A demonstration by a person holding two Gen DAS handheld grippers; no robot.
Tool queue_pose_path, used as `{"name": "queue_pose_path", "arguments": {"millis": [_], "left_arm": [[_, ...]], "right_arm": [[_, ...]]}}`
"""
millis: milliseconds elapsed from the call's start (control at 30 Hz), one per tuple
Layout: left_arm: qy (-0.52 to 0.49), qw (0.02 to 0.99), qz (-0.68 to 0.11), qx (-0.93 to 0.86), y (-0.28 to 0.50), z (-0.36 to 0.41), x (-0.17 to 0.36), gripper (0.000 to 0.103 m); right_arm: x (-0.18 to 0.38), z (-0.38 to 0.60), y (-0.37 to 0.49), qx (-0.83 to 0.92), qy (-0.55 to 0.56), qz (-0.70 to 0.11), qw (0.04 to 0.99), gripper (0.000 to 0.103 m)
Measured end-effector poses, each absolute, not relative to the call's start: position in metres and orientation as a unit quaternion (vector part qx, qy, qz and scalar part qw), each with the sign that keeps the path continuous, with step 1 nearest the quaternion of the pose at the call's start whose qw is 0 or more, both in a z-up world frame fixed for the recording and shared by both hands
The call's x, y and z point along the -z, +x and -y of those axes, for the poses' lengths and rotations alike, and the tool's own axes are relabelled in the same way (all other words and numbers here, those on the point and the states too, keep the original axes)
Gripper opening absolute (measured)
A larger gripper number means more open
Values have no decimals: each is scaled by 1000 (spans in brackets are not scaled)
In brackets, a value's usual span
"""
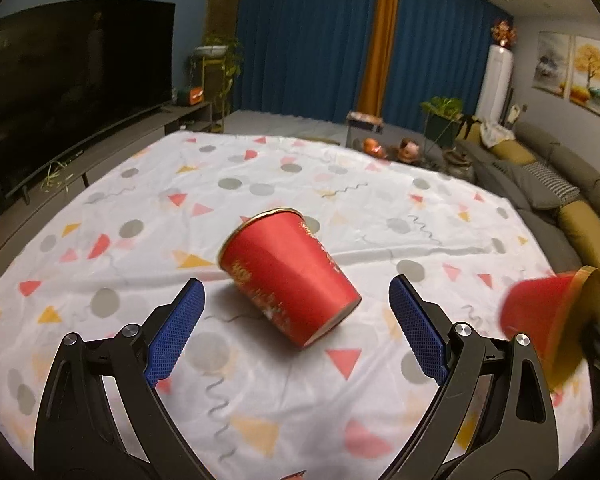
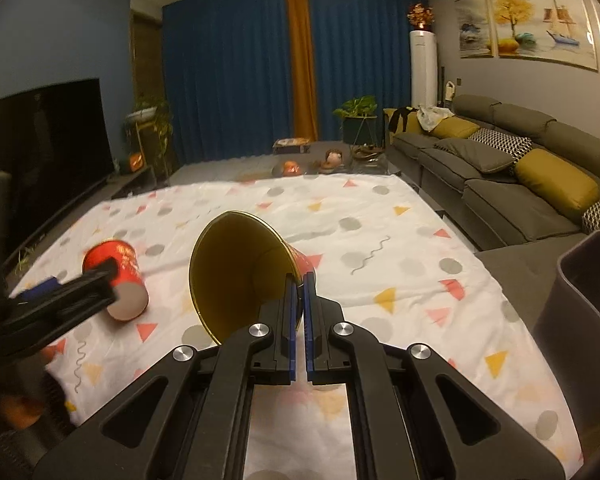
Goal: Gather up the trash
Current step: 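Grasp a red paper cup with the right gripper while the left grasps the other red cup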
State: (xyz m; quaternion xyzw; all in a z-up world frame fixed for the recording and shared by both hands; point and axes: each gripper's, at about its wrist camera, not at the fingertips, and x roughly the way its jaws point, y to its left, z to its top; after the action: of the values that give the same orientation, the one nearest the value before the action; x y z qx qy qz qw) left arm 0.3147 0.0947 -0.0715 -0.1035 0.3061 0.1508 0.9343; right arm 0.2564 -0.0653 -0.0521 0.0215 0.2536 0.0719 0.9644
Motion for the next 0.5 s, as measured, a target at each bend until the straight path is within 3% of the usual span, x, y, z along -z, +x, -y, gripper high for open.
{"name": "queue_pose_path", "arguments": {"millis": [233,400,500], "left_arm": [[-110,925,-327,-159,342,-97,83,91],[-110,919,-347,-150,350,-101,94,73],[-121,919,-347,-141,349,-104,96,68]], "right_arm": [[50,74,255,-84,42,-250,964,4],[51,76,256,-89,50,-253,962,4],[52,77,256,-90,51,-253,962,4]]}}
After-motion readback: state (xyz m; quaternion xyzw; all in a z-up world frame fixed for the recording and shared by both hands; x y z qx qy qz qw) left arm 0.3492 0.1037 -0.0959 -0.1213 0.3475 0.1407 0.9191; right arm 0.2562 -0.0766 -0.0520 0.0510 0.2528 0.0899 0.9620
